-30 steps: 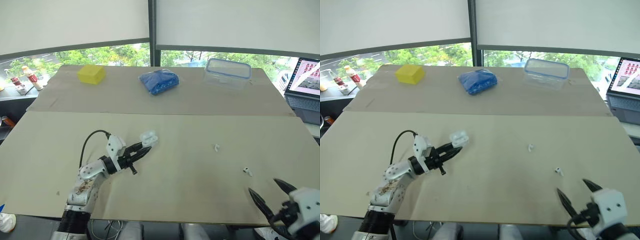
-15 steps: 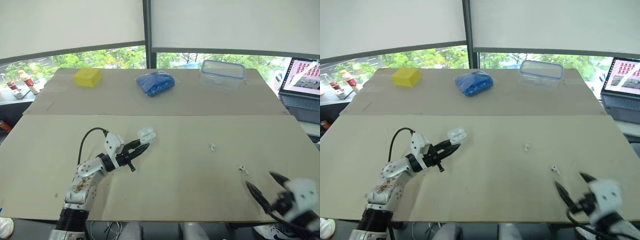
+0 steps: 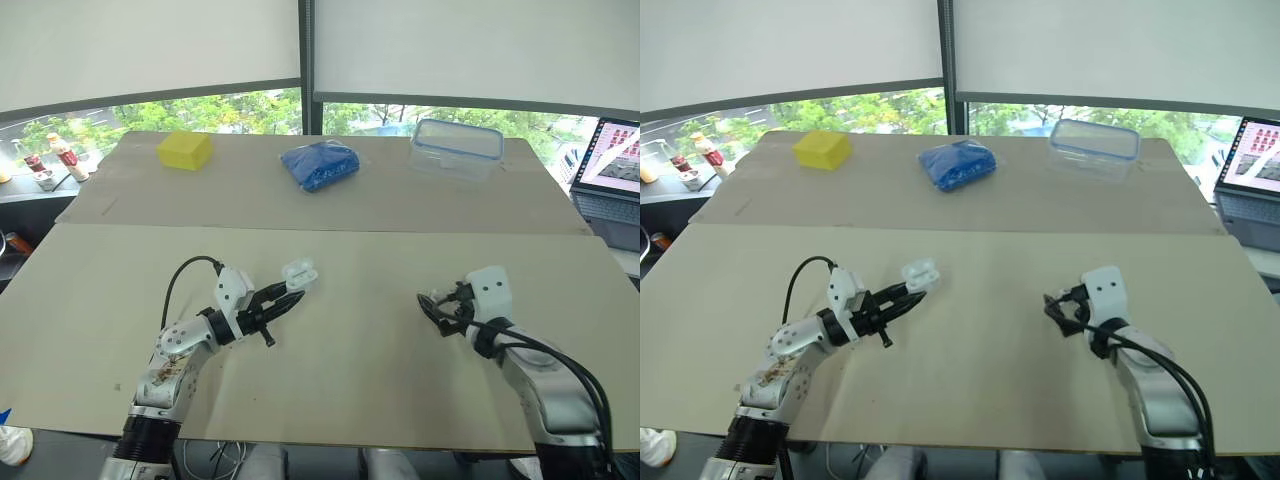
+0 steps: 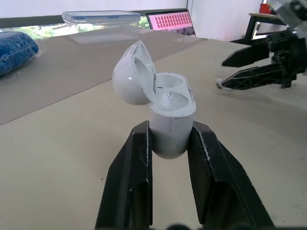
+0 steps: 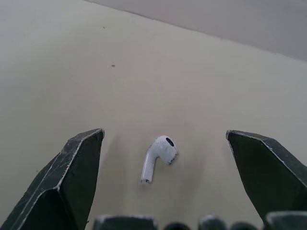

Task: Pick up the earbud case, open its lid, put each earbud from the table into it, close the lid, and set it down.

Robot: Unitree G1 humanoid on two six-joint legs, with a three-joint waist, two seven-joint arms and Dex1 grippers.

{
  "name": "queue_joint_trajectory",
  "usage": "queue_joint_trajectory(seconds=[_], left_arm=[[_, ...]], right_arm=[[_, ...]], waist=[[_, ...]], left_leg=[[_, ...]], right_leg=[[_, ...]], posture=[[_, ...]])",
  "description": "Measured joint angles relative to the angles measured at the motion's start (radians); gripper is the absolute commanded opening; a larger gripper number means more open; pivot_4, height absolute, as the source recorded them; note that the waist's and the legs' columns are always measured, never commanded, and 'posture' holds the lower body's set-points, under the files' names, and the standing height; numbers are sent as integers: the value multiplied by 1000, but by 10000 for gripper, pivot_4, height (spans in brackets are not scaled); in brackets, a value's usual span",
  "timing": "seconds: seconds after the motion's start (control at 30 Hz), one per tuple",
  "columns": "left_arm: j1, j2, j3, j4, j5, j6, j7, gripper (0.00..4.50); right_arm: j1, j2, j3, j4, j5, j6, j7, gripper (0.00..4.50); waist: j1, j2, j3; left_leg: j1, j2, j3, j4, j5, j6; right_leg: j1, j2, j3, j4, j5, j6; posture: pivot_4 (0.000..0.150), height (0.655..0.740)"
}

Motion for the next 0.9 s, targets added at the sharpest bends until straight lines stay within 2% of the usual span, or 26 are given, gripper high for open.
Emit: queue_joint_trajectory(seconds=[0.1,0.13,0.5,0.53,0.73,0.9], left_arm=[[6,1,0,1,2,-2,-5,5384],[6,1,0,1,3,-2,-5,5384],[11,0,0,3,19,-2,-16,5384],[11,0,0,3,19,-2,-16,5384],[18,1,0,-3,19,0,-15,5384],[50,12,0,-66,18,12,-12,5384]], right_arm=[[-20,12,3,20,-7,32,-38,45000],[-22,15,3,16,-7,44,-44,42525],[-19,34,51,-47,-5,123,-64,4986],[-18,32,51,-50,-5,125,-62,3270],[-8,-92,75,-84,43,151,79,3242],[4,-365,92,-129,123,79,401,3241]], waist=[[-1,0,0],[-1,0,0],[0,0,0],[0,0,0],[-3,0,0],[-4,0,1]], left_leg=[[0,0,0,0,0,0],[0,0,0,0,0,0],[0,0,0,0,0,0],[0,0,0,0,0,0],[0,0,0,0,0,0],[0,0,0,0,0,0]], right_leg=[[0,0,0,0,0,0],[0,0,0,0,0,0],[0,0,0,0,0,0],[0,0,0,0,0,0],[0,0,0,0,0,0],[0,0,0,-1,0,0]], posture=[[1500,6797],[1500,6797],[1500,6797],[1500,6797],[1500,6797],[1500,6797]])
